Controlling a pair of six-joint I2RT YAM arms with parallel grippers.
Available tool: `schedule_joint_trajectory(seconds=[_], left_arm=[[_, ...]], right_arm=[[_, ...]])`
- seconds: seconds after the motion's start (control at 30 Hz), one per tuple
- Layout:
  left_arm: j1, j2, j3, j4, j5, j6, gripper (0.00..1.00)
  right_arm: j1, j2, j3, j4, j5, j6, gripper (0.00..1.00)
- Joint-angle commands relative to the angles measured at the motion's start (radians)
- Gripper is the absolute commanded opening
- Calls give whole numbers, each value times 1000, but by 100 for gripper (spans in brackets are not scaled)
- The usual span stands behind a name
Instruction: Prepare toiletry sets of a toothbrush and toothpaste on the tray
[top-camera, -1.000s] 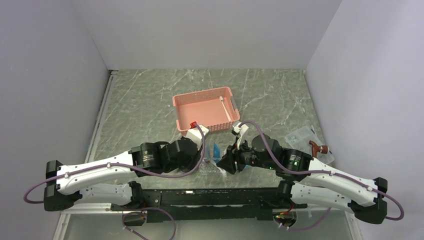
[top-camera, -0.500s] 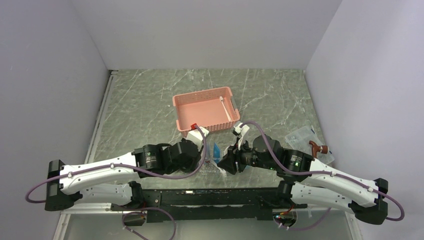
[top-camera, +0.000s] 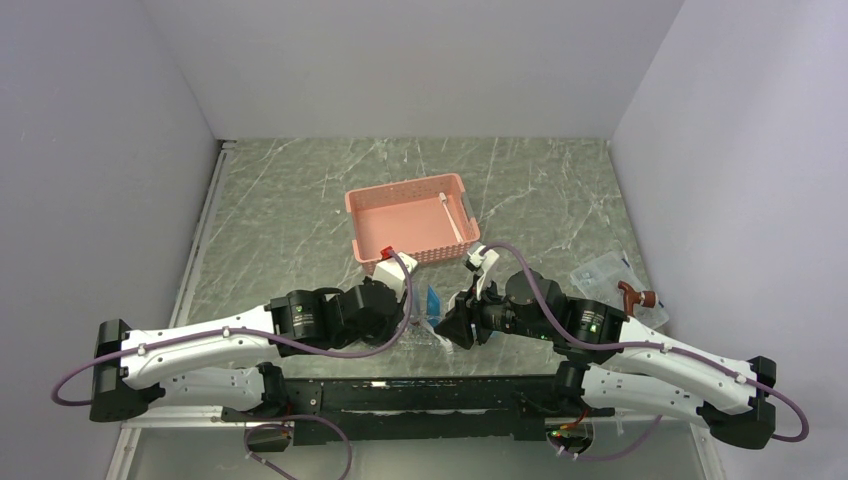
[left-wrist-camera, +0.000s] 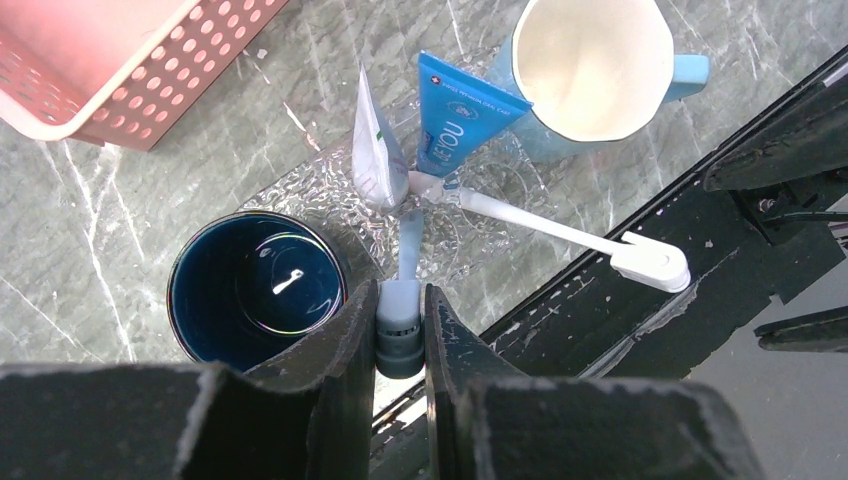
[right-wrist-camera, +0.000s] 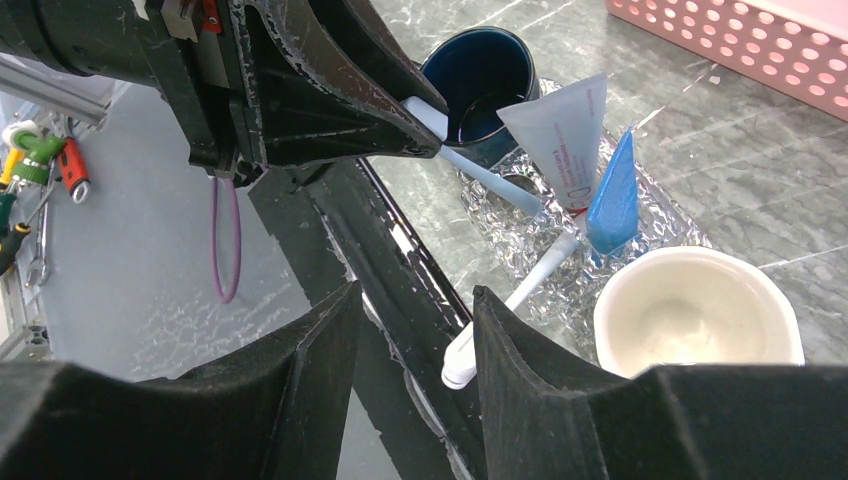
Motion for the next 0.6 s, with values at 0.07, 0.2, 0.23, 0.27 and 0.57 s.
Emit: schedule_joint_trajectory(seconds=[0.07, 0.2, 0.23, 0.27, 0.57], left_arm=[[-5, -9, -12, 30, -18, -37, 3], [-5, -3, -13, 28, -11, -41, 10], [-5, -2, -13, 30, -9, -41, 12], [-5, -2, -15, 29, -7, -42, 15], [-5, 6, -9, 24, 13, -35, 22]], right_arm=[[0, -5, 1, 38, 20, 5, 47], [-1, -2, -3, 42, 20, 6, 48], [0, -2, -4, 42, 20, 6, 48], [0, -2, -5, 43, 19, 8, 48], [-1, -8, -12, 41, 21, 11, 48]])
